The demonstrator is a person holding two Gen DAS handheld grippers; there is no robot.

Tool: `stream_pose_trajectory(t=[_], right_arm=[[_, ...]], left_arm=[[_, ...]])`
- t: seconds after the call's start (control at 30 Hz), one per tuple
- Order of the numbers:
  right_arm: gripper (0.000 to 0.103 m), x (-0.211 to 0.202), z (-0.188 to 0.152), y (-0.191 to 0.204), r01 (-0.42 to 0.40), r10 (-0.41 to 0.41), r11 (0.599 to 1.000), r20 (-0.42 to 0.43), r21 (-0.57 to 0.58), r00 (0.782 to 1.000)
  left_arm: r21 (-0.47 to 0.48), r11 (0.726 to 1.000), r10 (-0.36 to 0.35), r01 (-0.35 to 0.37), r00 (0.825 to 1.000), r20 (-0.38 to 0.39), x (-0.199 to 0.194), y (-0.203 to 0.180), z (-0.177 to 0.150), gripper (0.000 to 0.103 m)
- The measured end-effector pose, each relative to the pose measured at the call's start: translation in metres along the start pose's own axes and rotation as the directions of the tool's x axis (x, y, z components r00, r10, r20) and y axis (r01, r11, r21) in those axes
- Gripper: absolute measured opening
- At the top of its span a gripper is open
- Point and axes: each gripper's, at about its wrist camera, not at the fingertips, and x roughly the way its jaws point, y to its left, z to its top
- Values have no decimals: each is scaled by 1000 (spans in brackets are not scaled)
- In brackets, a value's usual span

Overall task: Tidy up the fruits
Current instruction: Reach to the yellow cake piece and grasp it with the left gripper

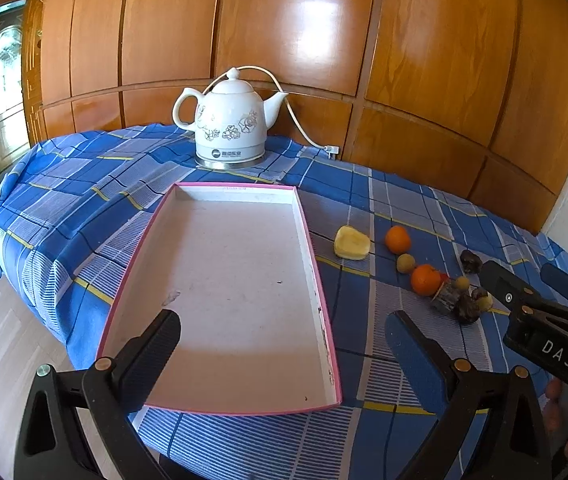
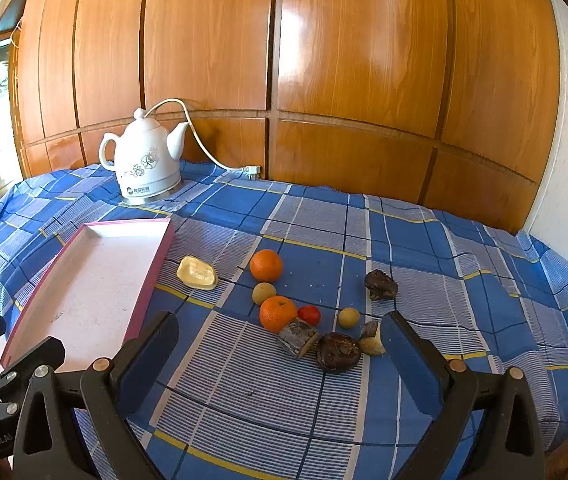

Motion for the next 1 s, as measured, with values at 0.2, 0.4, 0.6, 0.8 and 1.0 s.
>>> stream_pose_trajectory(t=[0.2,0.4,0.6,0.8,1.0], right_arm=[[102,13,1,-12,-32,32,999,-42,5,999],[102,26,12,-35,-117,112,992,-95,-46,989],[98,52,32,-83,-153,138,985,-176,-75,975],[90,86,40,-125,-166,147,984,-237,-65,960],[85,104,36,-145,-187,191,981,-275,42,942]], left_arm=[[24,1000,-6,7,999,-37,8,-5,0,103],[52,998,-43,48,995,-88,19,-9,7,98],[123,985,-99,118,983,-155,42,-17,30,73],[194,958,-161,212,955,-248,72,-36,58,57],[347,910,-118,228,944,-310,114,-70,80,53]])
